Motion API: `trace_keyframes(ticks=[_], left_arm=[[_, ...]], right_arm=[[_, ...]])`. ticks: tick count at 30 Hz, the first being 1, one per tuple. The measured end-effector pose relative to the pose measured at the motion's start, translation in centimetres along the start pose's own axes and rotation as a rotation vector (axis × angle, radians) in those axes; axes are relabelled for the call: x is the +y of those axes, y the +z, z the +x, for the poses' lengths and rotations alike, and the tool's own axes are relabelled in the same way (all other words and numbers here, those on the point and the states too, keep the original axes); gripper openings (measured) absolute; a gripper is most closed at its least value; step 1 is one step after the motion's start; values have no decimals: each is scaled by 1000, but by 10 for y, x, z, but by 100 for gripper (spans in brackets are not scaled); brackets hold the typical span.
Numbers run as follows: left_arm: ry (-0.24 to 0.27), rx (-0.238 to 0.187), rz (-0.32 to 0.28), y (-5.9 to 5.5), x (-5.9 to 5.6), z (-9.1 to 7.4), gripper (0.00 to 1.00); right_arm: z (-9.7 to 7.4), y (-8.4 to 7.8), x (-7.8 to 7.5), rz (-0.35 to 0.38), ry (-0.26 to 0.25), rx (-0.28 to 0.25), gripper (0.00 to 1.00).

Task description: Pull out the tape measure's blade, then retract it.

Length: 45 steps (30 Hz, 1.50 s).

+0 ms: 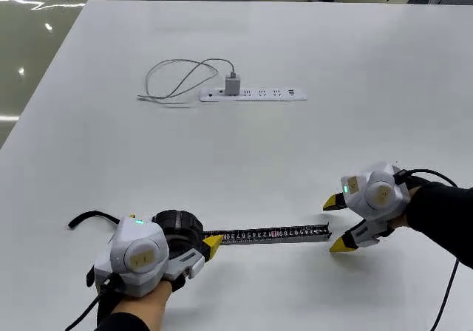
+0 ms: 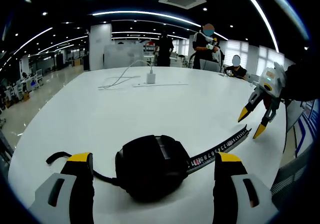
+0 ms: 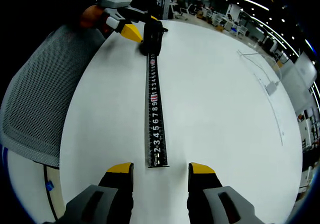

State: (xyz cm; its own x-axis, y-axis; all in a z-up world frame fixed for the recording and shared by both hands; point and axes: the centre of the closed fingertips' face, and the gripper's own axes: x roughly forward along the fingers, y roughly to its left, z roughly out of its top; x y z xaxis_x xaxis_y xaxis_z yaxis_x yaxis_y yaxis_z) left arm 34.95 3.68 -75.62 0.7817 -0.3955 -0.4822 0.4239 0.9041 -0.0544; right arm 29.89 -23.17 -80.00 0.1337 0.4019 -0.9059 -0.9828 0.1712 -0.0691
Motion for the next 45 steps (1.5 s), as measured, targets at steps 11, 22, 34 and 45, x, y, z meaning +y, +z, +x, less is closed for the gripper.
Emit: trace_keyframes(ticks=[11,22,34,45], left_arm=[[5,4,-1,-2,2,1,99],[19,-10,-9,0,6,2,99],[48,19,-58,-2,9,9,77],[62,91,-77,-10,3,14,63]], right_arm=[[5,2,4,14,37,-2,21],[6,2,8,76,49,-15,11],[8,3,5,125,54,48,10],[8,2,5,149,45,76,9]])
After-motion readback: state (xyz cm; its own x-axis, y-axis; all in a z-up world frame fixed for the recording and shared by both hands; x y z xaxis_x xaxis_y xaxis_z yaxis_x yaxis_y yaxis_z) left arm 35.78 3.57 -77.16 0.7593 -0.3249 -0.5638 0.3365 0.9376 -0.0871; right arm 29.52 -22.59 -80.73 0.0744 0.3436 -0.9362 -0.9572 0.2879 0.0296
